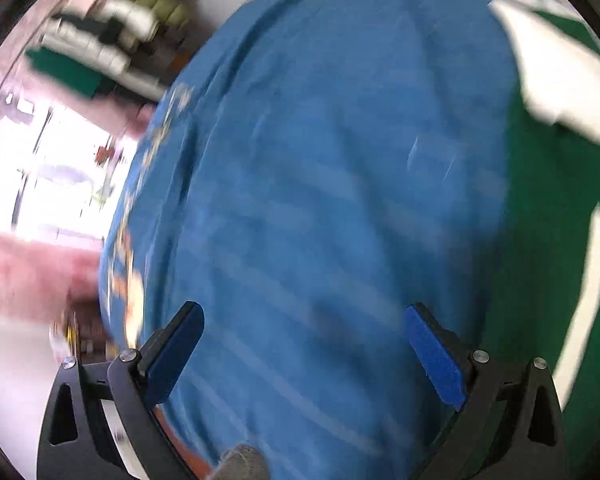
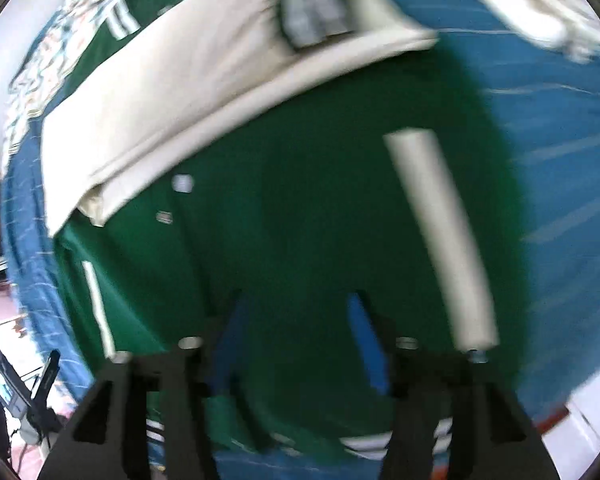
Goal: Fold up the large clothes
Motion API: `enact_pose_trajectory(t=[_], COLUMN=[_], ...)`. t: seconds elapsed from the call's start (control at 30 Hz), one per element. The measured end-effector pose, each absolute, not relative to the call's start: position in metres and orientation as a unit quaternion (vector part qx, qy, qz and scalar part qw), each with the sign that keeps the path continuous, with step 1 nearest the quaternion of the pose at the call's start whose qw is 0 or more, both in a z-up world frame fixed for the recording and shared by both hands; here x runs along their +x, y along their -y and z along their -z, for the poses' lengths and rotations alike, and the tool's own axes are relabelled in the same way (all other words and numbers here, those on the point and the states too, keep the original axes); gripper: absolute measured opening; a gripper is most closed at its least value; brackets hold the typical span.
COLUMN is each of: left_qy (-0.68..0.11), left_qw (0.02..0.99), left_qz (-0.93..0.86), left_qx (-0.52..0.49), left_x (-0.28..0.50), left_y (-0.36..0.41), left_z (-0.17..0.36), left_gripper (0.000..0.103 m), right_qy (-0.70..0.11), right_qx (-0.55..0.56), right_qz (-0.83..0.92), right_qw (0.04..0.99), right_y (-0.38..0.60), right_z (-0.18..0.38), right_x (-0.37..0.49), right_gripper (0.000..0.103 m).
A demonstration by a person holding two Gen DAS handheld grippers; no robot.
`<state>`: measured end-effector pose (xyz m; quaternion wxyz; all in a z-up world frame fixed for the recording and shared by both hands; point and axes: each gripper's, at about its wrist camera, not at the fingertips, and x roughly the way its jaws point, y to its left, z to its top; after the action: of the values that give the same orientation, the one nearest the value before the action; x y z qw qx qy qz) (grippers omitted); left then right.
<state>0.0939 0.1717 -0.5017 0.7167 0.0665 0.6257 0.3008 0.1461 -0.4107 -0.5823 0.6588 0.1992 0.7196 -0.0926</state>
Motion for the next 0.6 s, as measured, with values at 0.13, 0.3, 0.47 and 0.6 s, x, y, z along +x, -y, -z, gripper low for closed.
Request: enact_pose_trajectory(t=[0.13, 0.3, 0.47, 0.6], left_qy=[-0.659, -0.616, -0.61, -0.591], left_qw=[0.68, 0.704, 0.689, 0.672], left_qz=[-0.317, -0.351, -0.392, -0.444], left_qx=[0.052, -0.047, -0.007, 0.049], left_x=[0.061, 0.046, 0.043, 0.028], left_y=[-0.171, -0.183, -0.158, -0.09], left_z=[0.553, 0.57, 0.532, 0.471], left_gripper=[0.103, 0.103, 0.103, 0.103], right_qy=[-0.735, -0.755, -0.805, -0.806], right_qx=[0.224, 0.195, 0.188, 0.245], right_qz=[0.123, 0.164, 0.087, -0.03], right_qw=[0.628, 0.604, 0.556, 0.538], right_y=[0.448, 0.485, 0.494, 0.528], right_z=[0.588, 0.614, 0.66, 0.639], right_x=[0.108, 0.08, 0.065, 0.091], right_gripper=[0.058, 0.058, 0.007, 0.009])
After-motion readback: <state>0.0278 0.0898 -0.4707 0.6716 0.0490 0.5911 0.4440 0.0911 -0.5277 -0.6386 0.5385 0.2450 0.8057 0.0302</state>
